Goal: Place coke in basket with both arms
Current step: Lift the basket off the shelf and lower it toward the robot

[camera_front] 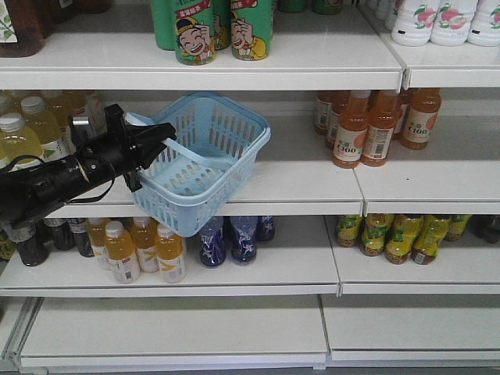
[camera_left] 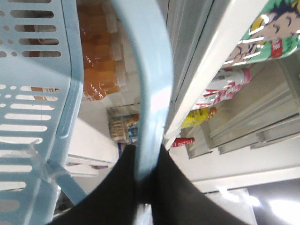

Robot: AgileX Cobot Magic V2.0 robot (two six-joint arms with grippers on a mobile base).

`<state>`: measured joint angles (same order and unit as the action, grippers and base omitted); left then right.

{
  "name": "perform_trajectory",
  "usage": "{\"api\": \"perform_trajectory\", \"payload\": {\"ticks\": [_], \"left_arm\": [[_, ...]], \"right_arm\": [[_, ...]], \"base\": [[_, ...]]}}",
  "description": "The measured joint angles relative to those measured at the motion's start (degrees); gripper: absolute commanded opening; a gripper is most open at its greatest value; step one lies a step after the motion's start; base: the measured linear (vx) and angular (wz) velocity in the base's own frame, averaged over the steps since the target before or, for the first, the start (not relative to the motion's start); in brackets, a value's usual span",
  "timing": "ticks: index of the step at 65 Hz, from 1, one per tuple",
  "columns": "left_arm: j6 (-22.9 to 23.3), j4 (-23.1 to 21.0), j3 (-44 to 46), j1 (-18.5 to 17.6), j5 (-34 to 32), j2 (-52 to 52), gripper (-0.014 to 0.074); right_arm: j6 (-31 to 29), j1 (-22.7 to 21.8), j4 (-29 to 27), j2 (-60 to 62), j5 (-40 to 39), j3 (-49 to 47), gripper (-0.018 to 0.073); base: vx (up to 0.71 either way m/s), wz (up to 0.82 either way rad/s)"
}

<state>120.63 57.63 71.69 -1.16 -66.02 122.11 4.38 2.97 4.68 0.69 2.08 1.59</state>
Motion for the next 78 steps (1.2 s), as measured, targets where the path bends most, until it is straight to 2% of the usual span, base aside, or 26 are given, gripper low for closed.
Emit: {"api": "perform_trajectory", "payload": {"ticks": [8, 11, 17, 27, 36, 51, 61, 67, 78], "left_arm": [[-0.01, 7.25, 0.00, -1.52, 0.05, -1.93, -0.0008], [-0.01, 11.02, 0.00, -2.72, -0.01, -2.86, -0.0008], [-0.15, 15.89, 0.00, -5.23, -0.35, -4.24, -0.0008], [0.24, 18.67, -1.60, -10.09, -0.27, -6.60, -0.0008], [0.72, 20.93, -6.45, -14.99, -0.33, -8.73, -0.0008], [0.62, 20.80, -18.92, -21.09, -0.27, -12.67, -0.0008], [-2.77, 18.96, -29.12, -24.19, 0.18, -14.78, -0.0008], [-5.54, 16.29, -35.13, -24.79, 0.54, -16.75, -0.0008], [-8.69, 8.68, -43.71, -24.83, 1.35, -20.90, -0.0008]], "right_arm": [[0.00, 0.00, 0.00, 0.00, 0.00, 0.00, -0.0005], [0.00, 0.00, 0.00, 0.00, 0.00, 0.00, -0.0005], [0.00, 0.00, 0.00, 0.00, 0.00, 0.00, -0.0005], [0.00, 0.00, 0.00, 0.00, 0.00, 0.00, -0.0005], [0.00, 0.00, 0.00, 0.00, 0.00, 0.00, -0.0005], [0.00, 0.00, 0.00, 0.00, 0.00, 0.00, -0.0005], [0.00, 0.00, 0.00, 0.00, 0.00, 0.00, -0.0005], [0.00, 0.00, 0.00, 0.00, 0.00, 0.00, -0.0005], [0.00, 0.00, 0.00, 0.00, 0.00, 0.00, -0.0005]], "base": [[0.00, 0.00], [0.00, 0.00], [0.00, 0.00], [0.00, 0.00], [0.00, 0.00], [0.00, 0.00], [0.00, 0.00], [0.00, 0.00], [0.00, 0.00]]}}
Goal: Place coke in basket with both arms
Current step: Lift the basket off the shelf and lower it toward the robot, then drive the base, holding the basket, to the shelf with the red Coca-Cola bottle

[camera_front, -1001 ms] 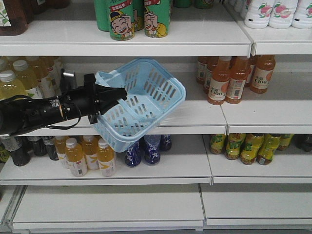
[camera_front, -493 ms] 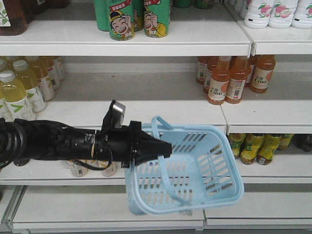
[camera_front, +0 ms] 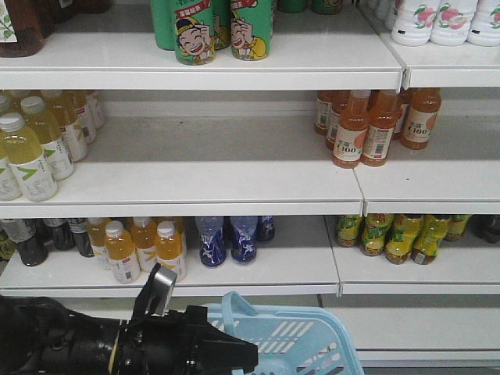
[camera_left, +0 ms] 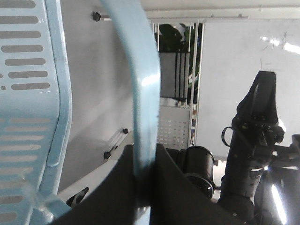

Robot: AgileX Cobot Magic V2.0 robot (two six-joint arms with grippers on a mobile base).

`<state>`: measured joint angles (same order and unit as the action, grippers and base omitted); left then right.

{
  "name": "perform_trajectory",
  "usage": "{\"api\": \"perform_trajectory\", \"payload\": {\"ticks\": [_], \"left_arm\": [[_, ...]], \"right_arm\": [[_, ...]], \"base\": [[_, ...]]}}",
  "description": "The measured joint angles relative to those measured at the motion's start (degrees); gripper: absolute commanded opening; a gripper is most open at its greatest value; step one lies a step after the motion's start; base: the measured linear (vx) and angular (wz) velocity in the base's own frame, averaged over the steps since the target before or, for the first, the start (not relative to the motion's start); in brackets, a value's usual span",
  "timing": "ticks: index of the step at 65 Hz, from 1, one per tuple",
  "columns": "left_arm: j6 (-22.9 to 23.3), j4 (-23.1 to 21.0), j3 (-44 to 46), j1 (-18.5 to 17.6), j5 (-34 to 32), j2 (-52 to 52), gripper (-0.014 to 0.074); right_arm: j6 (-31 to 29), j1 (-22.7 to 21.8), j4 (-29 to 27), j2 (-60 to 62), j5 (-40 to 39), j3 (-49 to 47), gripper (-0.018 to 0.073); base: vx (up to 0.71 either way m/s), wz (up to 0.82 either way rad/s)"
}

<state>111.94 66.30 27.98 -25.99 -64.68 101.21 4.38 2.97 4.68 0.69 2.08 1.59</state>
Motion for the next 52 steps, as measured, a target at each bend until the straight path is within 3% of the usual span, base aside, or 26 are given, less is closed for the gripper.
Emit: {"api": "perform_trajectory", "payload": {"ticks": [8, 25, 43, 52], "left_arm": [[-0.59, -3.55, -2.70, 0.00, 0.41, -4.01, -0.0008], [-0.57, -2.78, -3.10, 0.00, 0.28, -10.65, -0.0008], [2.86, 3.85, -3.22, 0.00, 0.34, -12.51, -0.0008], [3.49, 4.03, -3.22, 0.00, 0.16, -14.82, -0.0008]], "right_arm": [[0.00, 0.00, 0.00, 0.00, 0.00, 0.00, -0.0005], [0.00, 0.00, 0.00, 0.00, 0.00, 0.00, -0.0005], [0.00, 0.00, 0.00, 0.00, 0.00, 0.00, -0.0005], [0.00, 0.00, 0.00, 0.00, 0.00, 0.00, -0.0005]], "base": [[0.00, 0.00], [0.00, 0.00], [0.00, 0.00], [0.00, 0.00]]}}
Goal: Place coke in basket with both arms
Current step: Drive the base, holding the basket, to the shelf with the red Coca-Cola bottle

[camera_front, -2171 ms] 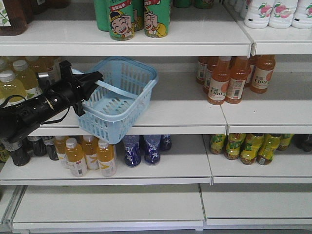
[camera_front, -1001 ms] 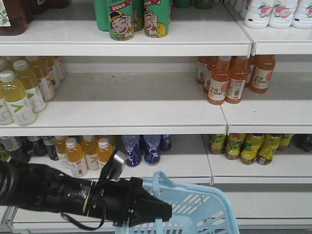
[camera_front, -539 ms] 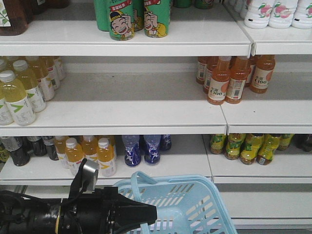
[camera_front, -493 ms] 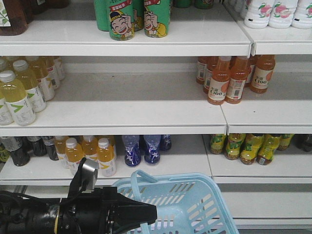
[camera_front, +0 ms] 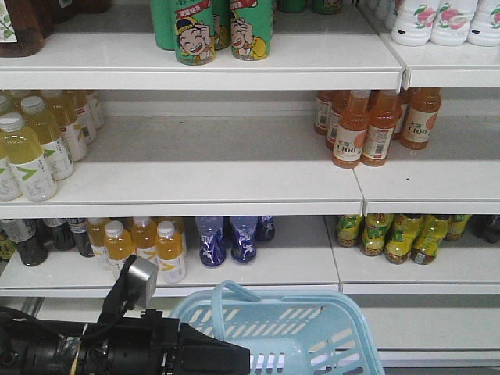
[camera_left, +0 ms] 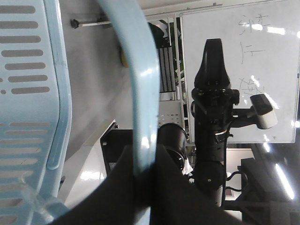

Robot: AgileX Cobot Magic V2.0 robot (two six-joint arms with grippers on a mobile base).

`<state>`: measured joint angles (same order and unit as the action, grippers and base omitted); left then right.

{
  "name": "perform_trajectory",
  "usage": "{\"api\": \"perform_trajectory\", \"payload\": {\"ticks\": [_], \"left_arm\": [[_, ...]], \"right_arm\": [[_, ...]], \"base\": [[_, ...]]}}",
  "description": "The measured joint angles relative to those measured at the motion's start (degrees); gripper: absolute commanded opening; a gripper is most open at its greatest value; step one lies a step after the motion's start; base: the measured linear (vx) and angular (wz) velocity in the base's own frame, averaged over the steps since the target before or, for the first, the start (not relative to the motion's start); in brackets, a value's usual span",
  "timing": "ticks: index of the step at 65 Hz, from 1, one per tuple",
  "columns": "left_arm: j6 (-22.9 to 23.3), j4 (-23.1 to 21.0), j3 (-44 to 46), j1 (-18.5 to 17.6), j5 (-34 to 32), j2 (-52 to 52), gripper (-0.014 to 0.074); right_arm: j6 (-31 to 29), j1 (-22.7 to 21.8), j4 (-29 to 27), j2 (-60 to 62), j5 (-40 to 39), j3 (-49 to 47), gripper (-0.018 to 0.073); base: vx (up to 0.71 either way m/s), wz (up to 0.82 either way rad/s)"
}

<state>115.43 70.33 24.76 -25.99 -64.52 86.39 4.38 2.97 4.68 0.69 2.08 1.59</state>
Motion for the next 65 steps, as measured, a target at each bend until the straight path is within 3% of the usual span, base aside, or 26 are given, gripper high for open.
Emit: {"api": "perform_trajectory", "payload": {"ticks": [10, 65], "left_arm": [[0.00, -1.58, 0.00, 0.00, -0.41, -0.97, -0.0007], [0.00, -1.58, 0.00, 0.00, -0.41, -0.97, -0.0008]], "right_arm": [[0.00, 0.00, 0.00, 0.00, 0.00, 0.00, -0.0005], [0.00, 0.00, 0.00, 0.00, 0.00, 0.00, -0.0005]], "base": [[0.00, 0.00], [0.00, 0.00]]}}
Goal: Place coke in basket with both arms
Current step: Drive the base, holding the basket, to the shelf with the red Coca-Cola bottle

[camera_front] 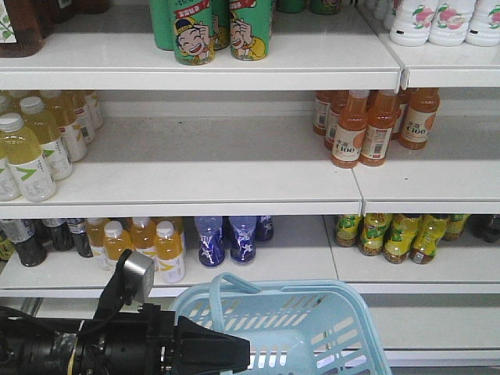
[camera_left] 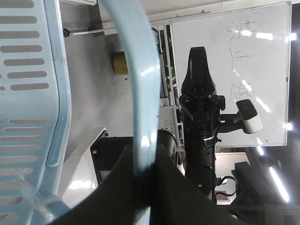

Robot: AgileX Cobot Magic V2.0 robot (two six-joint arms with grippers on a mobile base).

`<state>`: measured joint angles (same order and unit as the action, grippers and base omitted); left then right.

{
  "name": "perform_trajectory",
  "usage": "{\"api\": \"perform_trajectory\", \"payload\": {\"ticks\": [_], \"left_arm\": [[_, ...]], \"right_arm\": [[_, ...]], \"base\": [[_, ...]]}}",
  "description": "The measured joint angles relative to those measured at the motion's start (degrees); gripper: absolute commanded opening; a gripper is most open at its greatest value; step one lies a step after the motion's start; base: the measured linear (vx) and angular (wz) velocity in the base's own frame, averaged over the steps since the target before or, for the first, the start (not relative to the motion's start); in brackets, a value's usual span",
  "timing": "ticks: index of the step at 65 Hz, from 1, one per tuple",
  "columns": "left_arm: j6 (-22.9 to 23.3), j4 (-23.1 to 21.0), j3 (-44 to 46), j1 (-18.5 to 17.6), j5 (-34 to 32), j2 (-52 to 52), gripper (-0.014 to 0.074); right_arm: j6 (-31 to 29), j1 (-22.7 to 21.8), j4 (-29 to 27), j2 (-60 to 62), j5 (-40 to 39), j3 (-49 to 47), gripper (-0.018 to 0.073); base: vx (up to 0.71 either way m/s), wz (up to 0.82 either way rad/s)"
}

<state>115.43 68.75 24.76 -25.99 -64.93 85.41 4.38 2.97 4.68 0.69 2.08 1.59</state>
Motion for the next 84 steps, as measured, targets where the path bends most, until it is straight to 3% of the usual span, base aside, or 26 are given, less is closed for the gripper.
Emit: {"api": "perform_trajectory", "payload": {"ticks": [33, 84], "left_arm": [[0.00, 0.00, 0.00, 0.00, 0.05, 0.00, -0.0008], [0.00, 0.00, 0.00, 0.00, 0.05, 0.00, -0.0008]], "right_arm": [[0.00, 0.00, 0.00, 0.00, 0.00, 0.00, -0.0005], [0.00, 0.00, 0.00, 0.00, 0.00, 0.00, -0.0005]], "base": [[-0.02, -0.20], [-0.02, -0.54]]}}
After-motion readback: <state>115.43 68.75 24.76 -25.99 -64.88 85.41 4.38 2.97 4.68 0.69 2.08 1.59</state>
